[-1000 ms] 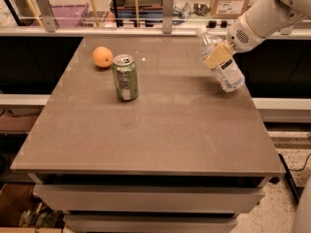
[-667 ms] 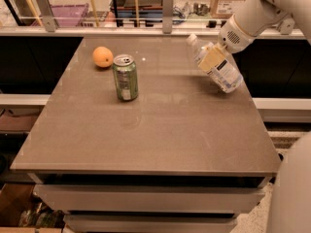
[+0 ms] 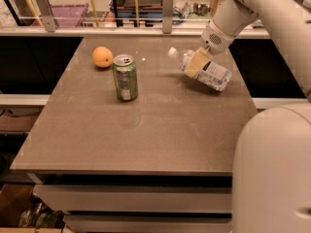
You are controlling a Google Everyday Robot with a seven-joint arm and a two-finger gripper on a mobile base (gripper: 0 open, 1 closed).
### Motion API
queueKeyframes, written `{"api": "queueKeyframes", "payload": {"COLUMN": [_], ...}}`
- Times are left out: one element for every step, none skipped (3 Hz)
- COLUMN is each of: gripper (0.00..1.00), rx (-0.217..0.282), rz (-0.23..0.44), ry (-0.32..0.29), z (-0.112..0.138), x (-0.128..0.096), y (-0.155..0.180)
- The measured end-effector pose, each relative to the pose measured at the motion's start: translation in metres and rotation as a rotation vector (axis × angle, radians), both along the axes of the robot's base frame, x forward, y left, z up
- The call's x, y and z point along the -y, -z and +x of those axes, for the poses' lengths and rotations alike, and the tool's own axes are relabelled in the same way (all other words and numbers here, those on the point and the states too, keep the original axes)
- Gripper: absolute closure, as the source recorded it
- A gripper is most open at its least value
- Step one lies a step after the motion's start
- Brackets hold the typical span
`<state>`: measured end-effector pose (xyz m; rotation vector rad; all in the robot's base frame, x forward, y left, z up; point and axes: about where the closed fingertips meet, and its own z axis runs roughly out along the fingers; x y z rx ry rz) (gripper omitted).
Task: Knock blue plastic bottle over
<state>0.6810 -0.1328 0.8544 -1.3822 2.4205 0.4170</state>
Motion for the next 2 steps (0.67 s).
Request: {"api": "queueKeyframes", "payload": {"gripper": [1.0, 1.0], "rx": [-0.018, -0.023], "rz": [0.009, 0.031], "ry": [-0.043, -0.066], "z": [0.0089, 0.0171], "x": [-0.0136, -0.0233], "y": [0.0063, 0.0113]}}
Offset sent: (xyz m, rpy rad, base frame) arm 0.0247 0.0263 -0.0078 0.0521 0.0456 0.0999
